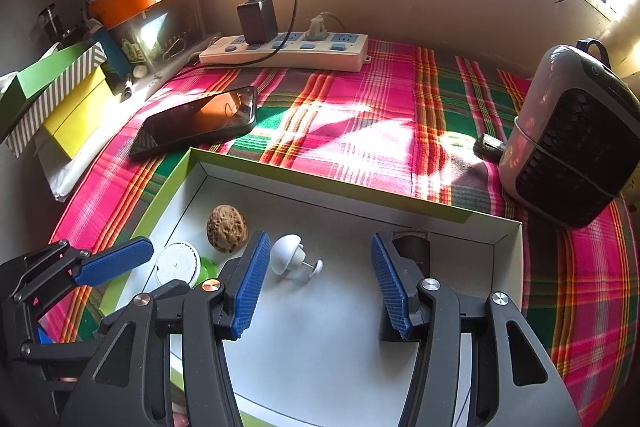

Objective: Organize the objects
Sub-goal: 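Lower both objects into the tray and open both tools, then withdraw both tools from the tray toward the pink clip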

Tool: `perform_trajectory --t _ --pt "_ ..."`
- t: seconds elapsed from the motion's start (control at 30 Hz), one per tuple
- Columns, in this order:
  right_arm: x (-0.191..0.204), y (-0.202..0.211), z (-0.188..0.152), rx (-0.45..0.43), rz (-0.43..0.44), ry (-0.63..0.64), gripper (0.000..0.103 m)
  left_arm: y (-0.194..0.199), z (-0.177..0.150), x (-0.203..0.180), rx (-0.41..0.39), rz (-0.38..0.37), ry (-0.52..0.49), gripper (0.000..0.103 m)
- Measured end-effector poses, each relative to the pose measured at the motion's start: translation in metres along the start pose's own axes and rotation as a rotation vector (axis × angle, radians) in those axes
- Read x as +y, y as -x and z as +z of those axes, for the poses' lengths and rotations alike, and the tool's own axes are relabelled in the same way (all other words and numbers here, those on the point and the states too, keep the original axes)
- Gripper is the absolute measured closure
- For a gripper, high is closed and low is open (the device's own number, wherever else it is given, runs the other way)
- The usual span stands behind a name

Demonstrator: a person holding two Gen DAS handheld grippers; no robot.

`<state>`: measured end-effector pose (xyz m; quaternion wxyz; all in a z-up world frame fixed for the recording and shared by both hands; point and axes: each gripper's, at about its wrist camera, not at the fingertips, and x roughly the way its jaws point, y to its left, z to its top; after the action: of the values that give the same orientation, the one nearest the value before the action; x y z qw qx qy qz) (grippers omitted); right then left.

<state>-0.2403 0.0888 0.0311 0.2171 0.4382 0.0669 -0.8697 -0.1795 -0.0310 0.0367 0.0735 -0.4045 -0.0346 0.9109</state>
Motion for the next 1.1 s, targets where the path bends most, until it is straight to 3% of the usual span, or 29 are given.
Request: perform_trajectory --t 0.83,1.1 --pt "-0.002 0.072 -0.05 -0.136 -0.106 -0.001 0.049 0.046 -0.025 0.001 -0.065 0.046 0.01 0.063" --pt "-0.007 0.088 -0.072 -0.139 -0.122 -0.006 0.049 0.055 -0.039 0.008 -0.066 0.042 0.035 0.063"
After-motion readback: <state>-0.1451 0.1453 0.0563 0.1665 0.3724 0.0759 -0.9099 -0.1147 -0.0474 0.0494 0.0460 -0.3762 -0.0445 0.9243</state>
